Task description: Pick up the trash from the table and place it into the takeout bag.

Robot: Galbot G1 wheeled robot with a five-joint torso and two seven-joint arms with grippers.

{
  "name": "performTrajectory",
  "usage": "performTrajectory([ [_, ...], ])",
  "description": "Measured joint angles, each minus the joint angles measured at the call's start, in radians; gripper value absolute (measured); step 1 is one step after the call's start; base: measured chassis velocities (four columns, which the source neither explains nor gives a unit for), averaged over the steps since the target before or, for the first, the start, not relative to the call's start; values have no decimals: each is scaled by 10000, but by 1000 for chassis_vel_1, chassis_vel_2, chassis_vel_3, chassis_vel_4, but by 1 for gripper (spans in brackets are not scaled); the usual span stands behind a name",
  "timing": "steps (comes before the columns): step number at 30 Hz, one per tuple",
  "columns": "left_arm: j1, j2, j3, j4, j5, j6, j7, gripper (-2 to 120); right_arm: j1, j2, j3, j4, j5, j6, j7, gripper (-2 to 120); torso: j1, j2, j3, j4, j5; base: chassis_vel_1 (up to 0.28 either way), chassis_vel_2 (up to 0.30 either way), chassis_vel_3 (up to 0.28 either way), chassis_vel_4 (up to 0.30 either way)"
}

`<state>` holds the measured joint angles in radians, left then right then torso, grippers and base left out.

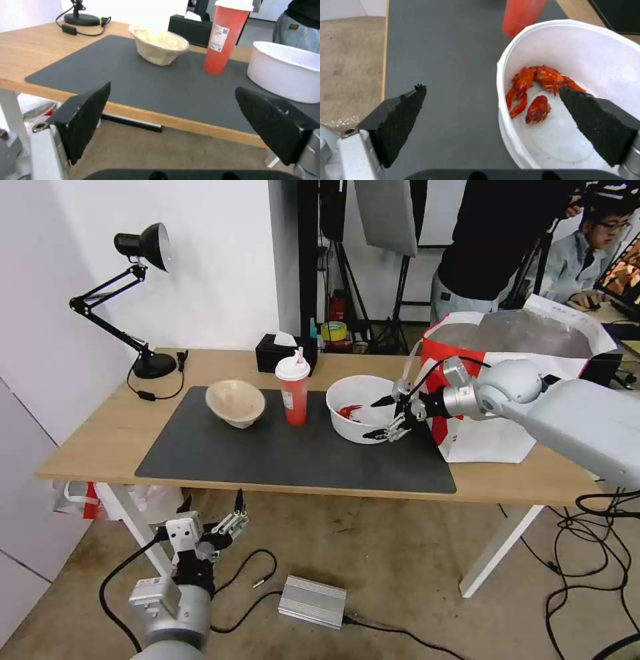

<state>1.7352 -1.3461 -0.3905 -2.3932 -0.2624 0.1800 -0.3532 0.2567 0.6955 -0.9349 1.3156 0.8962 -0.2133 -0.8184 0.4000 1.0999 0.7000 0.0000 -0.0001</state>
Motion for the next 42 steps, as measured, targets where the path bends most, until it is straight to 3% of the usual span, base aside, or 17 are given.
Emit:
performTrajectory([
  [42,76,-89,54,-11,116,12,-27,100,-18,836,-155,-1552,-501,-23,-614,100,0,1,1,0,0,0,0,0,0],
])
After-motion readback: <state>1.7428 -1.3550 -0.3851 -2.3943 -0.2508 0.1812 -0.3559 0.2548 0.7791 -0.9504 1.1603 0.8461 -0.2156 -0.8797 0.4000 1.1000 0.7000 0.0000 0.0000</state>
